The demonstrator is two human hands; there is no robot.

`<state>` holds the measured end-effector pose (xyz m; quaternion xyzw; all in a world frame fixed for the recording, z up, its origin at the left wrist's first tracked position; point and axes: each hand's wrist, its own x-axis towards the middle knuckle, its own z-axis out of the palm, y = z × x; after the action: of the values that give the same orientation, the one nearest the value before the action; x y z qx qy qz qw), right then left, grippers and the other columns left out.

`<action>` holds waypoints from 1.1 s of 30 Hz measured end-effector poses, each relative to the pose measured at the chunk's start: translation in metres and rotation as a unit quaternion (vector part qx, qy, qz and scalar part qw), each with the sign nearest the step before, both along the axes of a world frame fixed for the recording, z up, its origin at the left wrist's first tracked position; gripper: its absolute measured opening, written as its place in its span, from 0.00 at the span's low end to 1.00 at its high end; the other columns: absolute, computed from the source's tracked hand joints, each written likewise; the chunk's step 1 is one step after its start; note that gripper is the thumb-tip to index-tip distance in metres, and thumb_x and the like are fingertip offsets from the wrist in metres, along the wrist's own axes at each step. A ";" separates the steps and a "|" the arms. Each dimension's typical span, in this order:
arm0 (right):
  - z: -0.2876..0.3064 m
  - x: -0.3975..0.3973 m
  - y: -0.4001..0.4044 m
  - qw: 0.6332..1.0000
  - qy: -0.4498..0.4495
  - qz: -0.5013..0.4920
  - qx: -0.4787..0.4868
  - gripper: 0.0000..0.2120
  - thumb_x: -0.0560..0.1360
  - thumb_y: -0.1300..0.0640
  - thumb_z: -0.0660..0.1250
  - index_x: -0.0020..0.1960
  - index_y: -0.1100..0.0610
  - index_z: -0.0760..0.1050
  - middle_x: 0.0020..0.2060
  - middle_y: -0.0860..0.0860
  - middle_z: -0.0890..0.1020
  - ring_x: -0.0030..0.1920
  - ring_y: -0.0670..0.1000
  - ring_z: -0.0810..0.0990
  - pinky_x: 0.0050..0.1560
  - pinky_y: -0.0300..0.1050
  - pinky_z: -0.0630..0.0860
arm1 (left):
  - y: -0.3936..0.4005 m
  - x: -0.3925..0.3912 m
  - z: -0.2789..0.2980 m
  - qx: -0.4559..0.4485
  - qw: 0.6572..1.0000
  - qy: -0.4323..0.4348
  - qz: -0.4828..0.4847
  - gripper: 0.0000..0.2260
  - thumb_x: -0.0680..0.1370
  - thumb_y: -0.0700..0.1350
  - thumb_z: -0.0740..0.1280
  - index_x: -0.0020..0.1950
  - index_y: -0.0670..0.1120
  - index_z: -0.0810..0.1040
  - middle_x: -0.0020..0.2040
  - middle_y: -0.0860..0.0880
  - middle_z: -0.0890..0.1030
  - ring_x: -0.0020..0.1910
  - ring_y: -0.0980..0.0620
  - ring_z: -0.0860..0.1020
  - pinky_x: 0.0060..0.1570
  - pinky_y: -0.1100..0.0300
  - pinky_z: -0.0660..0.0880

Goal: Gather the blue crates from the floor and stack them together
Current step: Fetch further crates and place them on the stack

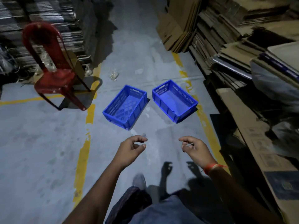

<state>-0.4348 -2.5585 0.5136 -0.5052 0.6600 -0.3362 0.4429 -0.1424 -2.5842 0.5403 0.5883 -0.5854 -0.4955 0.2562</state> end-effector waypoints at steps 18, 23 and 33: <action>-0.057 -0.038 -0.331 0.973 0.084 -0.209 0.052 0.10 0.71 0.61 0.72 0.48 0.47 0.80 0.38 0.45 0.81 0.39 0.41 0.78 0.42 0.34 0.70 | -0.498 -0.063 -0.049 -0.009 0.960 -0.092 -0.264 0.09 0.76 0.46 0.72 0.55 0.56 0.81 0.57 0.54 0.81 0.53 0.57 0.80 0.54 0.63 0.76; -0.101 -0.078 -0.408 0.955 0.069 -0.270 0.096 0.12 0.71 0.66 0.72 0.50 0.51 0.80 0.41 0.48 0.82 0.43 0.47 0.80 0.41 0.28 0.69 | -0.607 -0.120 -0.087 -0.015 0.950 -0.108 -0.293 0.10 0.76 0.46 0.73 0.56 0.55 0.82 0.54 0.56 0.78 0.52 0.60 0.78 0.54 0.63 0.73; -0.307 -0.156 -0.565 0.943 0.095 -0.268 0.175 0.16 0.67 0.53 0.67 0.53 0.49 0.82 0.47 0.53 0.76 0.43 0.40 0.74 0.47 0.26 0.67 | -0.793 -0.215 -0.282 -0.047 0.940 -0.145 -0.305 0.16 0.69 0.59 0.67 0.53 0.55 0.84 0.53 0.58 0.76 0.51 0.53 0.79 0.58 0.59 0.73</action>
<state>-0.5904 -3.1238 0.2069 -0.2534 0.8584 -0.2720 0.3536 -0.3572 -3.3776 0.2580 0.4346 -0.7899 -0.4314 0.0328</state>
